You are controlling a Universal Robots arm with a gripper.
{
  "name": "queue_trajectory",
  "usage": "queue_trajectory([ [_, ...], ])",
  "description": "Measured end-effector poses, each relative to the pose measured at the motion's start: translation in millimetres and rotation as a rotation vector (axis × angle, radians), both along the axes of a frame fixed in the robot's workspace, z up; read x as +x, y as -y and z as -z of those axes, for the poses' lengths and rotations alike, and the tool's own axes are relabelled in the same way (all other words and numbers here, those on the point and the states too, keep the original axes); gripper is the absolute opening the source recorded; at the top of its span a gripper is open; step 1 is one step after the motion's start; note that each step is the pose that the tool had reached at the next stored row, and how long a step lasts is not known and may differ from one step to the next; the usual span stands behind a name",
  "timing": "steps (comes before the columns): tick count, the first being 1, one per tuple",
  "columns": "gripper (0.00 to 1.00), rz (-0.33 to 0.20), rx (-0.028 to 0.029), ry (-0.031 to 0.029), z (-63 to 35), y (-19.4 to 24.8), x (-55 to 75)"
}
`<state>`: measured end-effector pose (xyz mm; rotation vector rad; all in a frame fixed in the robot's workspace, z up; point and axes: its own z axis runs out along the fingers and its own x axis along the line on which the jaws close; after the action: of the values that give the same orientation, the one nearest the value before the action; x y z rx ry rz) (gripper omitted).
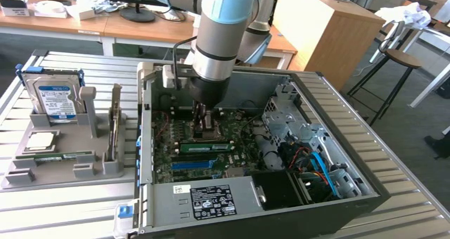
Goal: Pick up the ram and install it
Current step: 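Press down the ram until it locks into place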
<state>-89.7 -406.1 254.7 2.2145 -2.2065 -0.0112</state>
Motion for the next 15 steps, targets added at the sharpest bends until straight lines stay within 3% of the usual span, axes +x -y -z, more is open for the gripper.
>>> queue_trajectory([
  [15, 0.10, 0.000, 0.0000, 0.0000, 12.3, 0.1, 0.0],
])
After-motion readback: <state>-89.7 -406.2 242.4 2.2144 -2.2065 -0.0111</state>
